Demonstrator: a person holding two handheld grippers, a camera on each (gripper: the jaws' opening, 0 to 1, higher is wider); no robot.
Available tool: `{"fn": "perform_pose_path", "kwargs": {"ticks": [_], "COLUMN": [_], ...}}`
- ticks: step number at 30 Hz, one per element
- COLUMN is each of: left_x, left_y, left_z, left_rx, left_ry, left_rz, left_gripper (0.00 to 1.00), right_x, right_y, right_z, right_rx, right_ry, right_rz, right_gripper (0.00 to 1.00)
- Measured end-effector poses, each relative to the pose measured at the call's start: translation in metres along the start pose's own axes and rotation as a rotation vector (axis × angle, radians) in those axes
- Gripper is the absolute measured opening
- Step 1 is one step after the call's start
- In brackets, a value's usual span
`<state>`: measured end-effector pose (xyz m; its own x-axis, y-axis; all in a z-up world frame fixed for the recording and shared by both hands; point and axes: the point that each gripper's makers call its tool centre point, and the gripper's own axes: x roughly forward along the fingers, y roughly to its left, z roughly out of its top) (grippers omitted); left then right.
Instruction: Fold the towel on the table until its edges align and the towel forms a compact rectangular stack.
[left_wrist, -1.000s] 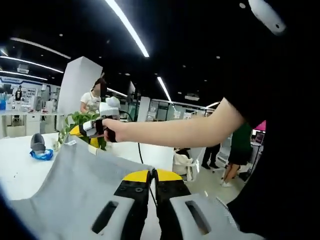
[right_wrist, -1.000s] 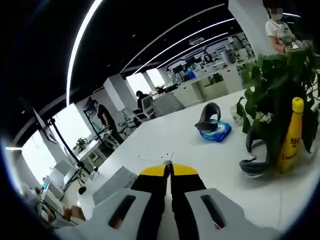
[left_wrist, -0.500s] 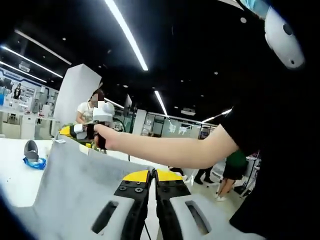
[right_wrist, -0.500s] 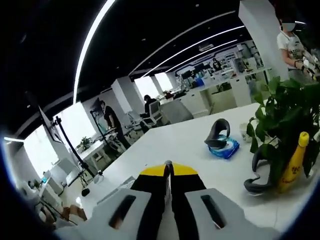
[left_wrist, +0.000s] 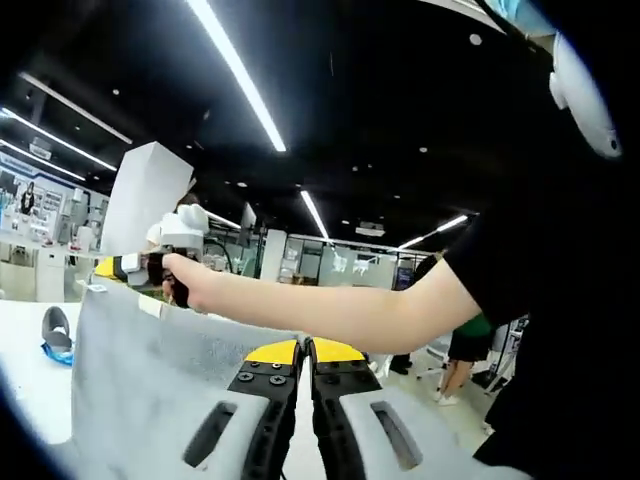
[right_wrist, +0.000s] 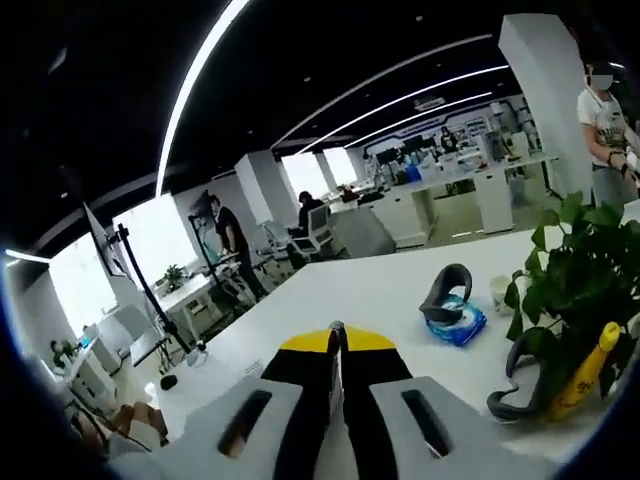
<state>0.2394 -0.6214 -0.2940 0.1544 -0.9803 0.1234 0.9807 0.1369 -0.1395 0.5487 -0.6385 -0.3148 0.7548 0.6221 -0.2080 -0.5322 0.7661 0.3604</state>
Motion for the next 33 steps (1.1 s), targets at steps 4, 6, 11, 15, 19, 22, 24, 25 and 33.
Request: {"fn": "perform_pose_path", "kwargs": {"ticks": [4,6,11,15,19,22,24,25,33], "left_x": [0.004,0.005,0.009,0.010,0.008,0.005,0.003,0.001,-0.018], "left_y": [0.002,0.003,0.006,0.006,0.007,0.008,0.010,0.011,0.024], "left_z": [0.008,0.012,0.023,0.030,0.036,0.040,0.040,0.040,0.041], "left_rx": [0.009,0.009,-0.001,0.007,0.010,0.010,0.024,0.024,0.025], "left_ry": [-0.012,-0.023,-0.042,-0.057,-0.075,-0.088,-0.089,-0.088,-0.097], "left_rz": [0.007,0.013,0.019,0.017,0.022,0.027,0.037,0.041,0.098], "left_gripper": [0.03,0.03,0.03,0.03,0.03,0.03,0.03,0.03,0.03], "right_x": [0.002,0.002,0.003,0.003,0.001,0.001,0.002,0.003,0.014], "right_y": [0.000,-0.001,-0.003,-0.003,-0.004,-0.005,-0.006,-0.007,0.000], "right_z": [0.008,0.013,0.025,0.033,0.040,0.044,0.043,0.042,0.026], "right_rx": [-0.019,-0.027,-0.052,-0.064,-0.082,-0.087,-0.093,-0.093,-0.093], "right_ry": [0.003,0.002,0.002,0.000,0.000,-0.004,-0.001,0.003,0.045], "right_rz": [0.000,-0.001,-0.008,-0.006,-0.011,-0.015,-0.019,-0.019,-0.022], "right_gripper": [0.00,0.00,0.00,0.00,0.00,0.00,0.00,0.00,0.00]}}
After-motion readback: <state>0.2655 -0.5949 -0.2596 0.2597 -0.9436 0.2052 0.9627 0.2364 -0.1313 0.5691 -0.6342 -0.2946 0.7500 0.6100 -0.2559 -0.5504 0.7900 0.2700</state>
